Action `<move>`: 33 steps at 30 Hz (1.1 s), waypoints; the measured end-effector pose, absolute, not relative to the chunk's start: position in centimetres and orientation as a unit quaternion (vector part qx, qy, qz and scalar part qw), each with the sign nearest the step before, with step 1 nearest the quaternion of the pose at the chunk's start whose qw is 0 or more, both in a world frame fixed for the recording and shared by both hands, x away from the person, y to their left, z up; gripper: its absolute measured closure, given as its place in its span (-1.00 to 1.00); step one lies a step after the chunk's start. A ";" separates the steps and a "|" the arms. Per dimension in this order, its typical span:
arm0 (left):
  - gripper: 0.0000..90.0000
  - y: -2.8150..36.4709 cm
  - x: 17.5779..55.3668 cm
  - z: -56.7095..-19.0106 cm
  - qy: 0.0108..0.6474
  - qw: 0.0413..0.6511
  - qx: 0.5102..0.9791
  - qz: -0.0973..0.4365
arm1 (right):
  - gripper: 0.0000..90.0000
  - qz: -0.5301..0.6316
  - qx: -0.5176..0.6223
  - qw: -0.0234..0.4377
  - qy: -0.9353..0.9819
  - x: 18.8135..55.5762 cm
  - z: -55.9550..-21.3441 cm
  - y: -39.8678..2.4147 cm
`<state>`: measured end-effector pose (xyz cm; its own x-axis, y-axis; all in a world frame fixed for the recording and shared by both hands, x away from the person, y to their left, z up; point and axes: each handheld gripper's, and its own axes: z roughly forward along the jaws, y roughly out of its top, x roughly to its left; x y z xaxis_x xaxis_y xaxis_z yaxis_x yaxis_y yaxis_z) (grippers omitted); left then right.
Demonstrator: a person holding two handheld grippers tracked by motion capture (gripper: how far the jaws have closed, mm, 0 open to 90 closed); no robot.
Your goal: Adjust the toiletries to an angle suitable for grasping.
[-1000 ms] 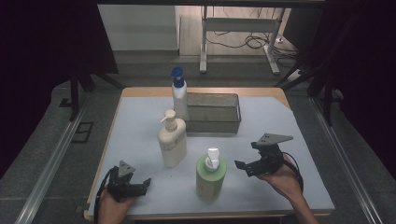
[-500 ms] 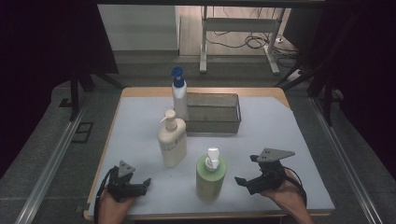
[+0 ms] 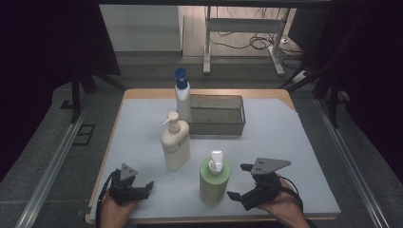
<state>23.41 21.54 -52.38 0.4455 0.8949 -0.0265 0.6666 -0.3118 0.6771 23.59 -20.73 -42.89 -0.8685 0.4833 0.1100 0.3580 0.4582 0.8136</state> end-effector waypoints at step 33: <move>-0.76 21.5 23.4 -52.4 0.494 0.315 0.790 0.180 | -0.97 0.444 0.201 0.087 0.869 23.7 -42.7 -14.2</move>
<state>23.42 21.55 -52.37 0.4461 0.8946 -0.0266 0.6671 -0.3126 0.6762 23.66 -14.16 -42.67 -0.9042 0.4263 0.0270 0.2714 0.5246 0.8070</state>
